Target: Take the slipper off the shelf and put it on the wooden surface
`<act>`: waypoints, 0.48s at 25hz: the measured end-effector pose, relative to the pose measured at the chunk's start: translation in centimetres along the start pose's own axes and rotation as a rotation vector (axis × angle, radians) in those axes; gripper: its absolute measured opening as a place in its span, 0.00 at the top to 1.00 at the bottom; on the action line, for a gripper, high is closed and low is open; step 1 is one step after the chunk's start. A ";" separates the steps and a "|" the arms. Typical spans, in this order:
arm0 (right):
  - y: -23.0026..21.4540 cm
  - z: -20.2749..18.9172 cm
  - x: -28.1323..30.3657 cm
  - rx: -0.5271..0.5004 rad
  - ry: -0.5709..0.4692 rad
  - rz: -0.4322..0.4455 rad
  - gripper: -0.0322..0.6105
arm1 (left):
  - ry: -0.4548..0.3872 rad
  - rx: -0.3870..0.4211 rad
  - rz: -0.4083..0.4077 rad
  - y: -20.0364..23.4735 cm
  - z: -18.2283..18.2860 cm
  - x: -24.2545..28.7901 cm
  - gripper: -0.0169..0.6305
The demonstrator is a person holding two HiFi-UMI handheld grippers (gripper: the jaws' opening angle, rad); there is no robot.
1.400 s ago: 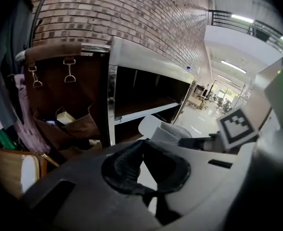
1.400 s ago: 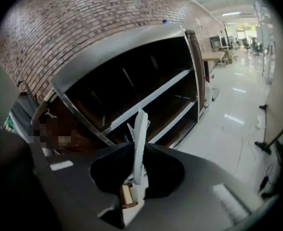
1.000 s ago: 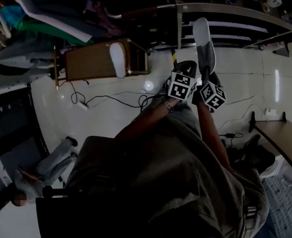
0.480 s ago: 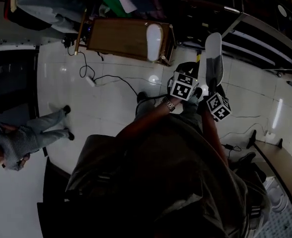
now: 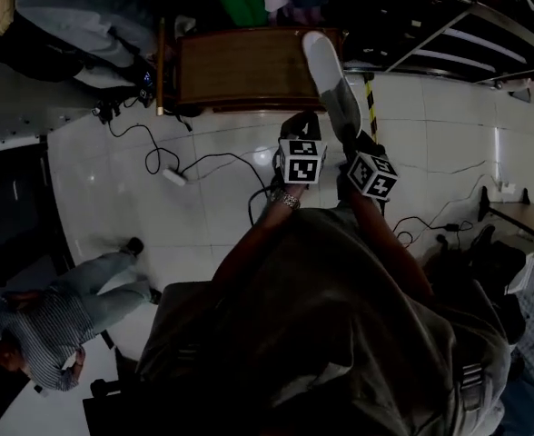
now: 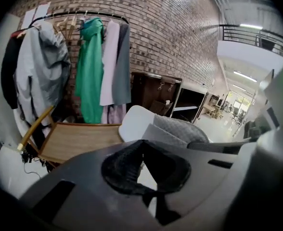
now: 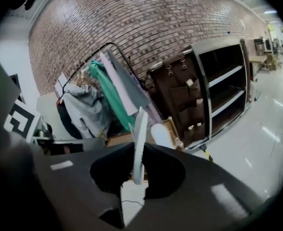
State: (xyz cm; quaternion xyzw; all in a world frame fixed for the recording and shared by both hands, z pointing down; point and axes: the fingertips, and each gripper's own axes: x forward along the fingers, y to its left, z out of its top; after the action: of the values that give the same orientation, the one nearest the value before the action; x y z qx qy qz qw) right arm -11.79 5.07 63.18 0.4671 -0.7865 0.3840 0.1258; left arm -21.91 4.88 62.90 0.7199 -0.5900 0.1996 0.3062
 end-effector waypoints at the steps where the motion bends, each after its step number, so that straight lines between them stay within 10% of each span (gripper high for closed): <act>1: 3.0 -0.9 0.0 -0.015 0.009 0.025 0.88 | 0.007 -0.017 0.010 1.7 -0.8 -1.5 0.97; 6: 13.2 -4.3 1.3 -0.049 0.049 0.130 0.88 | -0.023 -0.096 0.068 7.8 -3.1 -7.3 0.97; 12: 14.5 -12.9 3.9 -0.014 0.219 0.128 0.87 | -0.030 -0.161 0.141 12.2 -6.7 -10.8 0.97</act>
State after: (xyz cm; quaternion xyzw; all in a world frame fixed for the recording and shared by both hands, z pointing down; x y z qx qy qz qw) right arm -27.98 15.82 66.97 0.3705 -0.7988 0.4345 0.1892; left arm -35.71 15.85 63.31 0.6527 -0.6577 0.1619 0.3393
